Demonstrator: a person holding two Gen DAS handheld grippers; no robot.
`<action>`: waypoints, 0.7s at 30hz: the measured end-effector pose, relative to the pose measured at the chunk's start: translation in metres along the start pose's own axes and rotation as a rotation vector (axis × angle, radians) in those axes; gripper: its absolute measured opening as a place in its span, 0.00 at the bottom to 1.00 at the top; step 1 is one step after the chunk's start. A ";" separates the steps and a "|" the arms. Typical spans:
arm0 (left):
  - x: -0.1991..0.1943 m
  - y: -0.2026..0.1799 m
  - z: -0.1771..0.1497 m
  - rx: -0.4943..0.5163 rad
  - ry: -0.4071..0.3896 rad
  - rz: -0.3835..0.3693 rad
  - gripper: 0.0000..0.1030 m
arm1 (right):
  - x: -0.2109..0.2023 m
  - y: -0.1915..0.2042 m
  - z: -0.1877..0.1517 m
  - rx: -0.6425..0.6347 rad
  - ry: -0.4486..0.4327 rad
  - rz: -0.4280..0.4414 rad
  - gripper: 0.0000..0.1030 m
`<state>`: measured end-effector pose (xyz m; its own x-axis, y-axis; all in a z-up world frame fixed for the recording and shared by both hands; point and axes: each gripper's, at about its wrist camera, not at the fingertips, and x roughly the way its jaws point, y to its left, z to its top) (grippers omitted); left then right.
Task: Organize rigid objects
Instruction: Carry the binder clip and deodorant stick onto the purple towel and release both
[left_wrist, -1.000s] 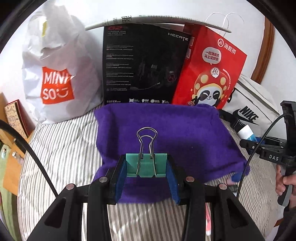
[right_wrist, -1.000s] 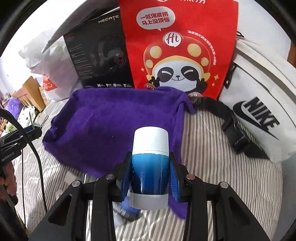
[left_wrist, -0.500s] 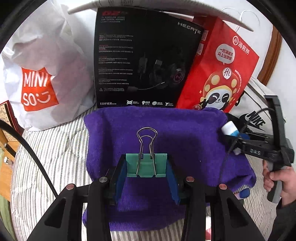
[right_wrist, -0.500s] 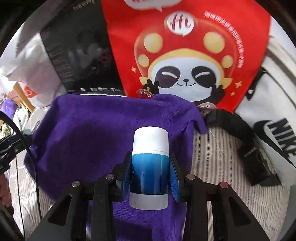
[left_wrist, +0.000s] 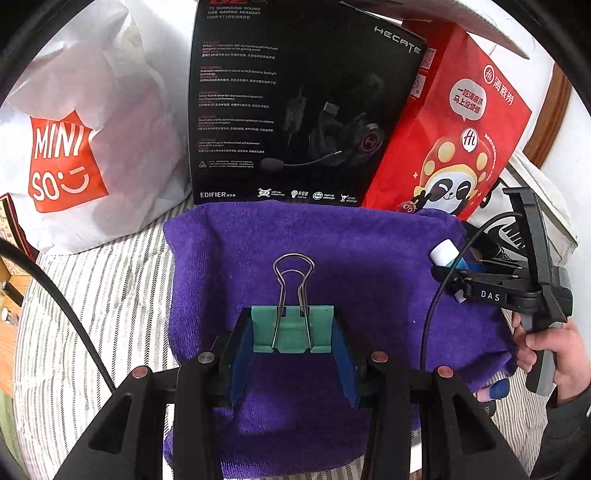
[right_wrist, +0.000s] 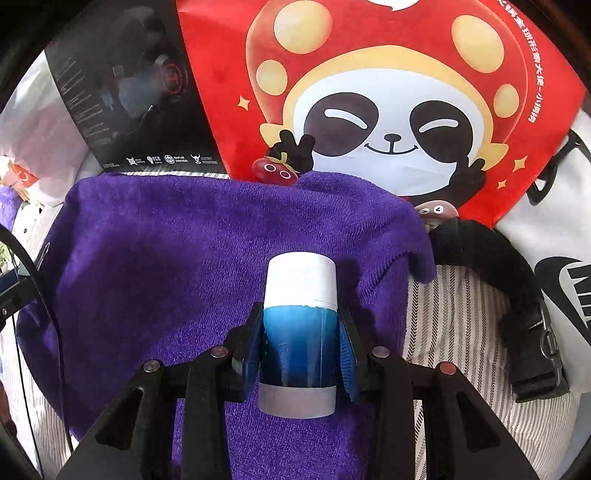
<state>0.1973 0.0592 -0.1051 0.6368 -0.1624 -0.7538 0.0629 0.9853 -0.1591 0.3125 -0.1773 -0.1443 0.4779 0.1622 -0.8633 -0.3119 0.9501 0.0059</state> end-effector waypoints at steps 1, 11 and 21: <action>0.001 0.000 0.001 0.000 0.003 0.001 0.38 | 0.001 -0.001 0.001 -0.005 0.001 0.000 0.36; 0.012 0.003 0.007 -0.015 0.005 0.009 0.38 | -0.005 0.009 -0.003 -0.027 0.018 0.022 0.61; 0.040 0.004 0.021 -0.009 0.039 0.061 0.38 | -0.075 0.002 -0.036 0.048 -0.073 0.016 0.76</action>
<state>0.2392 0.0580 -0.1228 0.6084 -0.1043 -0.7868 0.0179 0.9929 -0.1178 0.2462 -0.1968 -0.0972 0.5324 0.1944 -0.8238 -0.2808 0.9587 0.0448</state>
